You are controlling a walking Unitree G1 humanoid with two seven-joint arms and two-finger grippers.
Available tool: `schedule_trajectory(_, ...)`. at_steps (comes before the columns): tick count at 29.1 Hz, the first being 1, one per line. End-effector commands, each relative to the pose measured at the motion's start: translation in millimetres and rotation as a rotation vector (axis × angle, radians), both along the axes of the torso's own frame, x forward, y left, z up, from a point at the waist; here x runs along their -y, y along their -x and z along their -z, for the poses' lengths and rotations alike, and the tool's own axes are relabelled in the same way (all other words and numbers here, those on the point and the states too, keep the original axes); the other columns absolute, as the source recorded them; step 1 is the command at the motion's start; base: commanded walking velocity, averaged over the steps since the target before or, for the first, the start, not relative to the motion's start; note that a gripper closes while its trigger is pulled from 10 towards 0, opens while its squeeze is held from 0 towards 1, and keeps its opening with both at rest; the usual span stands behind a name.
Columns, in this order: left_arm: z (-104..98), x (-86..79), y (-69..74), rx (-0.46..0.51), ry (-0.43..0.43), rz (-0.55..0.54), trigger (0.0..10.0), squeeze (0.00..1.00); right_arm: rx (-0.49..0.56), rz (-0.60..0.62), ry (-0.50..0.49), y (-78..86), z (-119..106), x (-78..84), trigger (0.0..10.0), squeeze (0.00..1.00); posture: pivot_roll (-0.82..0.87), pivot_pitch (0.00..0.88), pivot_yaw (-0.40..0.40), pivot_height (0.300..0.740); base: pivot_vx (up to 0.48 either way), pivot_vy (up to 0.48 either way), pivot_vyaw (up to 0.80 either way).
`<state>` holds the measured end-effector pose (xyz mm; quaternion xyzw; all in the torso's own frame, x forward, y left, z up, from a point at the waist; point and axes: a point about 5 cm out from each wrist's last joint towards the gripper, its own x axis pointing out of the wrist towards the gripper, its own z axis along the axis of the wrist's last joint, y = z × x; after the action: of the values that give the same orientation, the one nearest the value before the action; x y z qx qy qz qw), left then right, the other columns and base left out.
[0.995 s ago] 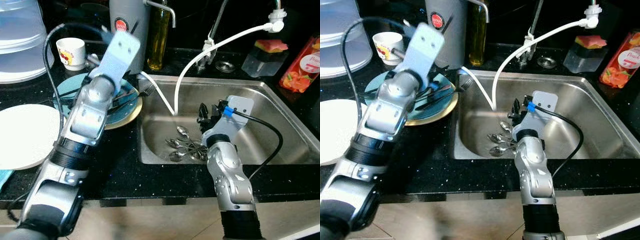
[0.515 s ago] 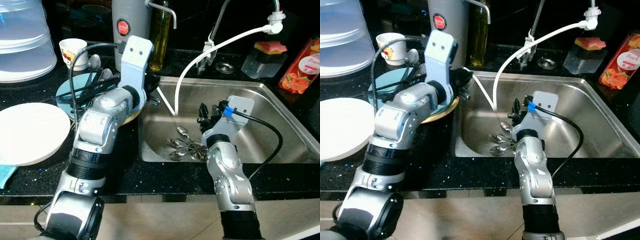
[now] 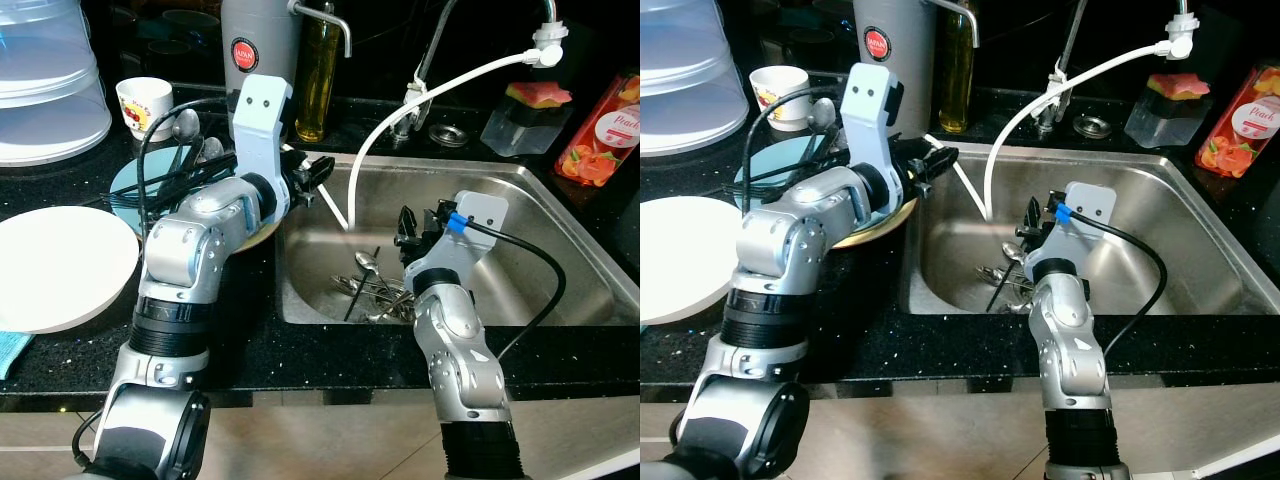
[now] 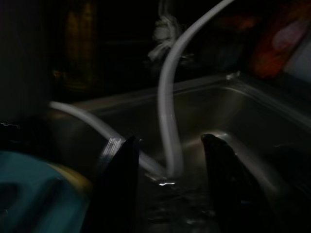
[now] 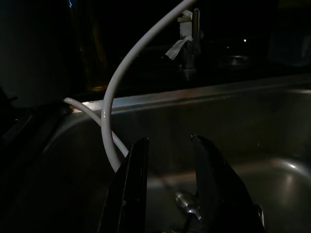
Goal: Kitchen organization
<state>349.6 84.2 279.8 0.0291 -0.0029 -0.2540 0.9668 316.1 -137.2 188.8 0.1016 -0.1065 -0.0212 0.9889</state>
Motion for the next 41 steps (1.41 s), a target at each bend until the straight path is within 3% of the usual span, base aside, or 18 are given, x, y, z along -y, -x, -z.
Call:
schedule_trajectory(1, 11, -4.9, -5.5, 0.088, -0.389, -0.135, 10.0, 0.00, 0.031, 0.030, -0.002, 2.0, -5, 5.3, 10.0, 0.00, 0.21, 0.040, -0.104, 0.740, 0.000, 0.000, 0.00)
schedule_trajectory(2, 11, -4.9, -5.5, 0.088, -0.389, -0.135, 10.0, 0.00, 0.031, 0.030, -0.002, 2.0, -5, 5.3, 10.0, 0.00, 0.21, 0.040, -0.104, 0.740, 0.000, 0.000, 0.00)
schedule_trajectory(3, 18, -15.8, -7.8, 0.077, -0.532, -0.191, 10.0, 0.00, 0.043, 0.033, -0.005, 2.1, -7, 5.6, 10.0, 0.00, 0.21, 0.041, -0.103, 0.740, 0.000, 0.000, 0.00)
schedule_trajectory(4, 18, -15.8, -7.8, 0.077, -0.532, -0.191, 10.0, 0.00, 0.043, 0.033, -0.005, 2.1, -7, 5.6, 10.0, 0.00, 0.21, 0.041, -0.103, 0.740, 0.000, 0.000, 0.00)
schedule_trajectory(7, 20, -37.3, -13.5, -0.002, -0.549, -0.289, 10.0, 0.00, 0.049, 0.033, -0.008, 1.8, -9, 5.5, 10.0, 0.00, 0.21, 0.041, -0.103, 0.740, 0.000, 0.000, 0.00)
schedule_trajectory(15, 26, -37.6, -12.1, -0.018, -0.586, -0.234, 10.0, 0.00, 0.046, 0.026, -0.007, 1.2, -8, 4.3, 10.0, 0.00, 0.22, 0.033, -0.106, 0.740, 0.000, 0.000, 0.00)
schedule_trajectory(21, 32, -26.6, -4.8, -0.047, -0.635, -0.139, 10.0, 0.00, 0.045, 0.025, -0.005, 1.2, -7, 4.9, 10.0, 0.00, 0.21, 0.029, -0.106, 0.740, 0.000, 0.000, 0.00)
schedule_trajectory(29, 34, -29.7, -4.1, -0.080, -0.669, -0.129, 10.0, 0.00, 0.045, 0.019, -0.004, 0.3, -8, 3.8, 10.0, 0.00, 0.22, 0.025, -0.109, 0.740, 0.000, 0.000, 0.00)
schedule_trajectory(39, 54, -42.1, -10.2, -0.132, -0.756, -0.177, 10.0, 0.00, 0.046, 0.018, -0.004, 0.1, -8, 3.3, 10.0, 0.00, 0.21, 0.027, -0.108, 0.740, 0.000, 0.000, 0.00)
schedule_trajectory(41, 64, -44.9, -12.1, -0.157, -0.775, -0.185, 6.9, 0.00, 0.047, 0.019, -0.005, 0.2, -8, 3.3, 10.0, 0.00, 0.21, 0.028, -0.106, 0.740, 0.000, 0.000, 0.00)
